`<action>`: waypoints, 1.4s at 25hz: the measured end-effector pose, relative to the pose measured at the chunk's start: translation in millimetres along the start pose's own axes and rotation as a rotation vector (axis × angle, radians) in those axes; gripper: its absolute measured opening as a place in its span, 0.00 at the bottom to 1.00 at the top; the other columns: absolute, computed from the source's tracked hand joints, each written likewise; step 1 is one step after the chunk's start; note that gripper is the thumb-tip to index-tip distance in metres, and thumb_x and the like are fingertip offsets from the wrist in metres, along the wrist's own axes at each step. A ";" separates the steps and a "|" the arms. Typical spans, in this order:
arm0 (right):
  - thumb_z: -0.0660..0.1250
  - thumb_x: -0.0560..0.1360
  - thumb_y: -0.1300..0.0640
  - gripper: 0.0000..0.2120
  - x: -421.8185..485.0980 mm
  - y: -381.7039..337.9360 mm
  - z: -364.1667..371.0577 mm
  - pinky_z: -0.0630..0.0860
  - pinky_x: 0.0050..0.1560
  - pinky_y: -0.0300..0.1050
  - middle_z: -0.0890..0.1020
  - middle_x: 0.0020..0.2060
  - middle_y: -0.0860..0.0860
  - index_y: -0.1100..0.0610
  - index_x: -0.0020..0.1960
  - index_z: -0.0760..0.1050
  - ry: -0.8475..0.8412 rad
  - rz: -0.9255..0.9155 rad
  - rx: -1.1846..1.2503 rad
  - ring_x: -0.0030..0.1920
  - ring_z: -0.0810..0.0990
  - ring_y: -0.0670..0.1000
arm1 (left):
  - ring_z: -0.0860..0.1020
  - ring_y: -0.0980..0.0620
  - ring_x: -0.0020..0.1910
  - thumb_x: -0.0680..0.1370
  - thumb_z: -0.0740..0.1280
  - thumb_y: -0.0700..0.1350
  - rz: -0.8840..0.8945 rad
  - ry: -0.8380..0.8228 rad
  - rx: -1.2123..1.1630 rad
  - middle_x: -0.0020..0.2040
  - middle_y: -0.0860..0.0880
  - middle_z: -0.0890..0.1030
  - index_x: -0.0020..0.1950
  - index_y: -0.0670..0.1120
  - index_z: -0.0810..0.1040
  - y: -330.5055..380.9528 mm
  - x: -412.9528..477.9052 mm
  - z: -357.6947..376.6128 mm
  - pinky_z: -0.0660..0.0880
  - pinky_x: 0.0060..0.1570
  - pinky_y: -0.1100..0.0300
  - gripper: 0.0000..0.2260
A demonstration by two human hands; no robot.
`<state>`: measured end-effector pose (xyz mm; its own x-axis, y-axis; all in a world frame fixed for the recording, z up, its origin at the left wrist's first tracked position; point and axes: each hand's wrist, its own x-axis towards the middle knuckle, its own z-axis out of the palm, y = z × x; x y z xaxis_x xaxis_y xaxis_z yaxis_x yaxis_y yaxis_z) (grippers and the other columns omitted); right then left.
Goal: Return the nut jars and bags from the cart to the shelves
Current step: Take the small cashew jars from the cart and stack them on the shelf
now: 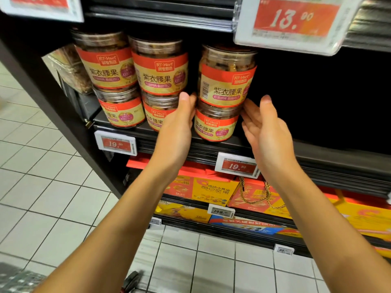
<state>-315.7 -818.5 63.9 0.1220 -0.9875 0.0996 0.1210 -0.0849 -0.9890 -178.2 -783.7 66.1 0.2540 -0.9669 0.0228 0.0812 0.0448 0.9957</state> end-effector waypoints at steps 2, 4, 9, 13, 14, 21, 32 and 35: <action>0.50 0.82 0.50 0.15 8.6 2.0 2.3 0.72 0.43 0.23 0.81 0.36 0.30 0.45 0.45 0.73 -0.014 -0.008 0.042 0.44 0.78 0.28 | 0.72 0.68 0.61 0.82 0.48 0.56 0.018 -0.025 0.033 0.64 0.62 0.73 0.72 0.47 0.67 -1.3 -5.4 -4.0 0.65 0.59 0.73 0.23; 0.50 0.81 0.48 0.14 15.0 7.2 4.4 0.73 0.45 0.24 0.81 0.39 0.32 0.47 0.51 0.74 -0.036 -0.019 0.059 0.46 0.78 0.30 | 0.72 0.70 0.60 0.82 0.49 0.56 0.042 -0.027 0.062 0.58 0.65 0.74 0.71 0.49 0.69 -4.4 -11.6 -10.3 0.66 0.59 0.73 0.22; 0.50 0.81 0.46 0.18 16.6 8.2 6.1 0.71 0.55 0.31 0.78 0.45 0.33 0.54 0.62 0.71 -0.031 0.021 -0.006 0.49 0.77 0.32 | 0.70 0.62 0.66 0.82 0.50 0.55 0.066 0.003 0.108 0.59 0.64 0.73 0.70 0.50 0.69 -1.7 -23.5 -7.2 0.64 0.67 0.63 0.20; 0.51 0.81 0.48 0.17 -25.0 -8.7 8.9 0.70 0.64 0.44 0.77 0.52 0.40 0.54 0.65 0.71 0.110 0.048 -0.151 0.58 0.76 0.44 | 0.78 0.60 0.53 0.83 0.54 0.48 0.039 0.206 0.042 0.48 0.60 0.81 0.51 0.57 0.78 22.1 -58.0 -16.3 0.71 0.56 0.64 0.13; 0.52 0.82 0.51 0.14 -45.7 -17.0 14.4 0.73 0.61 0.42 0.77 0.50 0.40 0.54 0.61 0.72 0.065 0.062 -0.148 0.55 0.78 0.45 | 0.79 0.56 0.51 0.83 0.54 0.47 -0.009 0.267 0.003 0.48 0.55 0.82 0.51 0.54 0.78 32.4 -76.7 -21.9 0.73 0.53 0.64 0.12; 0.56 0.76 0.49 0.11 -213.9 -104.1 83.4 0.77 0.47 0.37 0.80 0.50 0.50 0.51 0.51 0.74 -0.668 0.118 -0.172 0.46 0.83 0.46 | 0.81 0.54 0.33 0.82 0.54 0.43 -0.198 0.538 -0.149 0.35 0.49 0.84 0.46 0.44 0.79 112.1 -289.2 -86.3 0.77 0.37 0.66 0.15; 0.58 0.78 0.52 0.10 -440.4 -97.2 293.3 0.76 0.37 0.38 0.82 0.39 0.49 0.47 0.43 0.77 -1.477 0.252 -0.322 0.36 0.80 0.48 | 0.80 0.59 0.28 0.80 0.56 0.41 -0.452 1.432 -0.192 0.30 0.53 0.83 0.43 0.45 0.78 126.1 -638.0 -283.1 0.75 0.30 0.69 0.12; 0.58 0.79 0.57 0.11 -496.1 -37.3 350.5 0.73 0.44 0.47 0.81 0.40 0.56 0.55 0.43 0.78 -1.570 0.297 -0.562 0.42 0.79 0.54 | 0.79 0.60 0.26 0.80 0.57 0.40 -0.615 1.492 -0.227 0.27 0.53 0.82 0.42 0.44 0.77 97.9 -688.7 -335.1 0.77 0.35 0.65 0.12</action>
<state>-35.4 -278.9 89.6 0.9047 0.0689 -0.4205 -0.3815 -0.3086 -0.8714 -22.2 -29.2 117.8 0.7760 0.2294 -0.5876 0.6152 -0.0696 0.7853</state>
